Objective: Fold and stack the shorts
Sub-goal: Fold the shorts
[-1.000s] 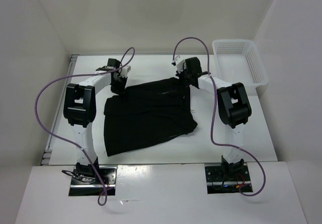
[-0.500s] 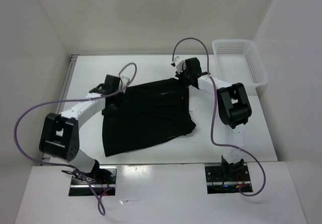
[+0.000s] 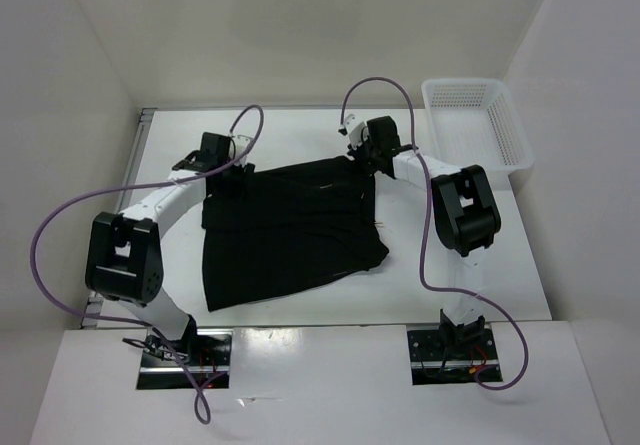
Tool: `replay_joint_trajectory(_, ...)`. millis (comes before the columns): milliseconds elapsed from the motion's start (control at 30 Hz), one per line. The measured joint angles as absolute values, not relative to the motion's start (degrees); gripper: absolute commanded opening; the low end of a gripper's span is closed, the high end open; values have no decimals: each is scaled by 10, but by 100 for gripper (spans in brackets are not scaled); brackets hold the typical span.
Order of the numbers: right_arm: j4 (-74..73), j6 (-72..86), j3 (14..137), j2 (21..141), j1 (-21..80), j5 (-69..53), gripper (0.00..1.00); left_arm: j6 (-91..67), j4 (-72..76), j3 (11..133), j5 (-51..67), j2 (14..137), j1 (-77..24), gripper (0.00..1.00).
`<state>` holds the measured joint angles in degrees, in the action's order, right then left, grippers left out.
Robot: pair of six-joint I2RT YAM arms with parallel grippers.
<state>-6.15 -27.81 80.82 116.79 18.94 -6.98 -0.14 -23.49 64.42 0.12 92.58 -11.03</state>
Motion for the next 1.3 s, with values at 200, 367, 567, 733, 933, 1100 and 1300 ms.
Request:
replay_joint_trajectory(200,-61,-285,797,1165,190,-74,0,-2,-167,693,44,1025,-58,69)
replay_joint_trajectory(367,-62,-287,790,1164,190,-80,0,-2,-163,759,77,1104,-27,71)
replay_joint_trajectory(567,-62,-292,784,1164,190,-83,0,-3,-152,818,104,1143,-28,60)
replay_joint_trajectory(733,-62,-297,784,1164,190,-83,0,-3,-168,820,128,1146,-29,50)
replay_joint_trajectory(933,-62,-299,784,1164,190,-83,0,-3,-212,822,147,1166,-29,34)
replay_joint_trajectory(1100,-62,-300,784,1164,190,-83,0,-2,-233,822,157,1172,-32,0)
replay_joint_trajectory(1300,-64,-306,783,1162,190,-83,0,-2,-248,844,147,1170,-33,0)
